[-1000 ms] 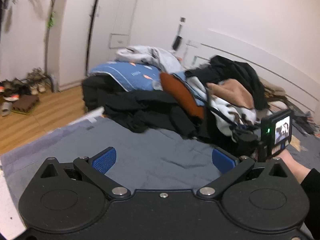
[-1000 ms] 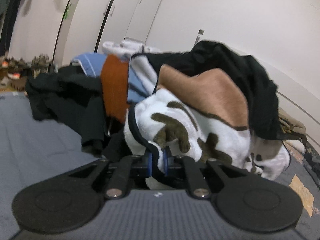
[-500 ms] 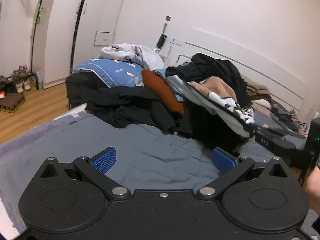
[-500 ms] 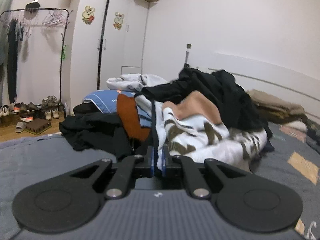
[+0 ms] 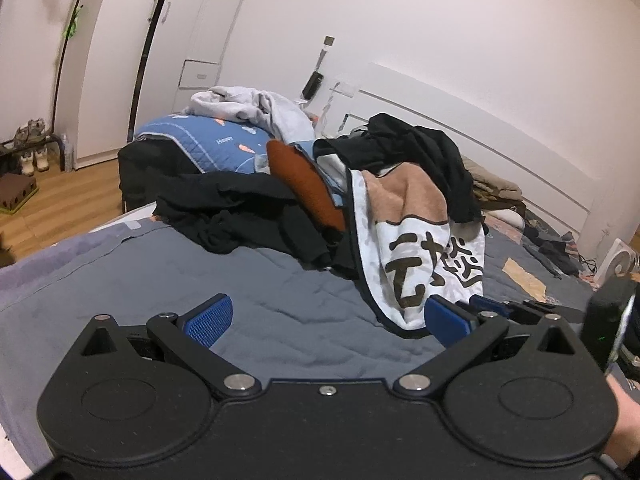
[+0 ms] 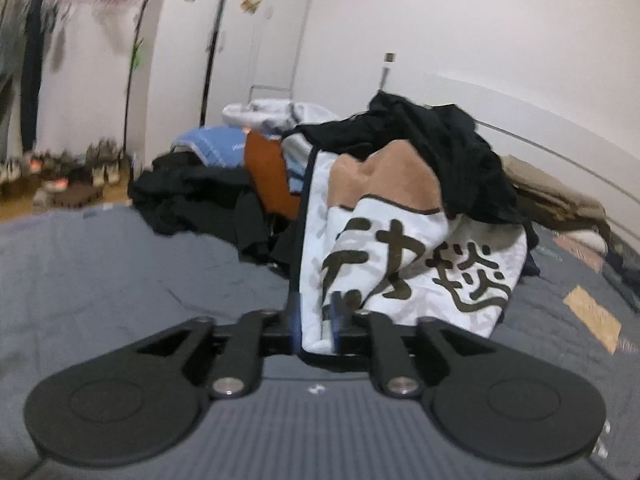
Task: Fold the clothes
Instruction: 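Pull the white garment out of the pile with the right gripper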
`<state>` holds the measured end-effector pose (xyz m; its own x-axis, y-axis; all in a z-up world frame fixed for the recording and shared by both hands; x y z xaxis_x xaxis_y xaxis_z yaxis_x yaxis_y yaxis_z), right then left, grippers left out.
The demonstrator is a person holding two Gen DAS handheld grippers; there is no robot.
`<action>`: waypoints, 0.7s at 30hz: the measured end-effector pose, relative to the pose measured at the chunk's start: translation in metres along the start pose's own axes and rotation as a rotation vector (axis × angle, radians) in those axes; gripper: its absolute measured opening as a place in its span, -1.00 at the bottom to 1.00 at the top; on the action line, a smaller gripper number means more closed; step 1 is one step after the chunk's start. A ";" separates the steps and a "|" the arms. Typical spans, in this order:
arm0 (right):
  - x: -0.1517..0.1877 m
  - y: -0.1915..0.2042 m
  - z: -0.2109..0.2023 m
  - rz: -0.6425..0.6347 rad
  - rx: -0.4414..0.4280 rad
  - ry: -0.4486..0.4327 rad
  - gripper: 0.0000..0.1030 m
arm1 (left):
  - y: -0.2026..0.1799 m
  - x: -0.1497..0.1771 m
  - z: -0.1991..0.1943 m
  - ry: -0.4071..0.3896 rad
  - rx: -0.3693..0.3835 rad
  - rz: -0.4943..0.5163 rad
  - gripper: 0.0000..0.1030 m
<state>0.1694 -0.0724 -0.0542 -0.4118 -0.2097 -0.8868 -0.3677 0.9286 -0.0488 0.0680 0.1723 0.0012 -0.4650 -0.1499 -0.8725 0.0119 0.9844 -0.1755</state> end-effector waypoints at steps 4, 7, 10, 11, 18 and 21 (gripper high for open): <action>0.008 0.005 0.024 -0.022 0.023 0.014 0.16 | 0.006 0.000 0.004 0.009 -0.008 -0.021 1.00; 0.017 0.007 0.050 -0.083 0.064 0.034 0.20 | 0.009 0.000 0.006 0.011 -0.010 -0.029 1.00; 0.024 0.007 0.079 -0.133 0.089 0.074 0.20 | 0.011 0.000 0.009 0.018 -0.012 -0.036 1.00; 0.025 0.005 0.087 -0.130 0.099 0.080 0.20 | 0.010 0.000 0.010 0.020 -0.012 -0.036 1.00; 0.003 -0.011 0.138 -0.043 0.199 0.018 0.28 | 0.011 0.002 0.018 0.034 -0.015 -0.033 1.00; -0.004 -0.020 0.157 0.006 0.208 0.031 0.35 | 0.010 0.003 0.020 0.037 -0.016 -0.033 1.00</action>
<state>0.3092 -0.0417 -0.1214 -0.4400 -0.2103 -0.8730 -0.1863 0.9724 -0.1403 0.0846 0.1797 -0.0122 -0.4971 -0.1796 -0.8489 -0.0182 0.9803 -0.1967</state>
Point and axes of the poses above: each gripper's, at about its wrist camera, not at the fingertips, and z roughly the way its jaws point, y to its left, x to its underside, the point moved 1 cm from there along z, roughly the way its jaws point, and after that the axes turned 9 degrees about z, right-handed, at the moved point
